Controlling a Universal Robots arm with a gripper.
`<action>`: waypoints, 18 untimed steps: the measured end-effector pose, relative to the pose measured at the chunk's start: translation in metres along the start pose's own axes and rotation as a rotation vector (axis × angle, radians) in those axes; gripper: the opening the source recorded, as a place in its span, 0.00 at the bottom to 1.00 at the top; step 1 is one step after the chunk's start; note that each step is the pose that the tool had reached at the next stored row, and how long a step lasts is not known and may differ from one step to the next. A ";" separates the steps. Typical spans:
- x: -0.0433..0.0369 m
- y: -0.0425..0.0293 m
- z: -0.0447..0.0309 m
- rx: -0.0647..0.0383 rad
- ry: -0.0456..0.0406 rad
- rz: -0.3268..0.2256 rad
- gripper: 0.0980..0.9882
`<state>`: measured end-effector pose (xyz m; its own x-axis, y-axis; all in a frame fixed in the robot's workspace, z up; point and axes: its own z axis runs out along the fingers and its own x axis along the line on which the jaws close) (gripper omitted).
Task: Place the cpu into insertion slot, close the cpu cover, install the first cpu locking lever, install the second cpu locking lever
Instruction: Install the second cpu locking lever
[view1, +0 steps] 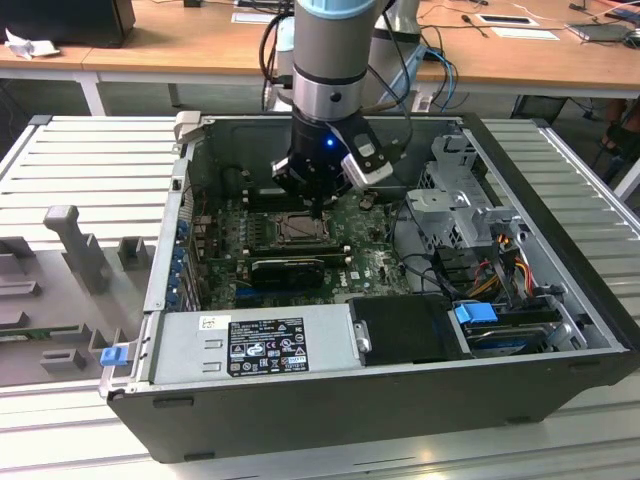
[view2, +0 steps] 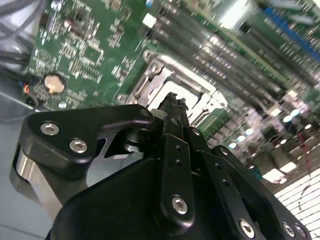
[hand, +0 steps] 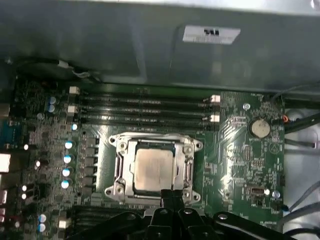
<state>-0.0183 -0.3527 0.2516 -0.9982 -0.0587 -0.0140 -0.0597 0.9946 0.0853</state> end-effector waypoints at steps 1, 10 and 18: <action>0.0002 -0.0035 0.0008 0.000 0.0017 0.000 0.01; 0.0018 -0.0242 0.0072 -0.007 0.0087 -0.010 0.01; 0.0161 -0.0303 0.0132 -0.038 0.0081 -0.025 0.01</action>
<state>-0.0325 -0.3827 0.2356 -0.9964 -0.0839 -0.0086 -0.0843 0.9888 0.1233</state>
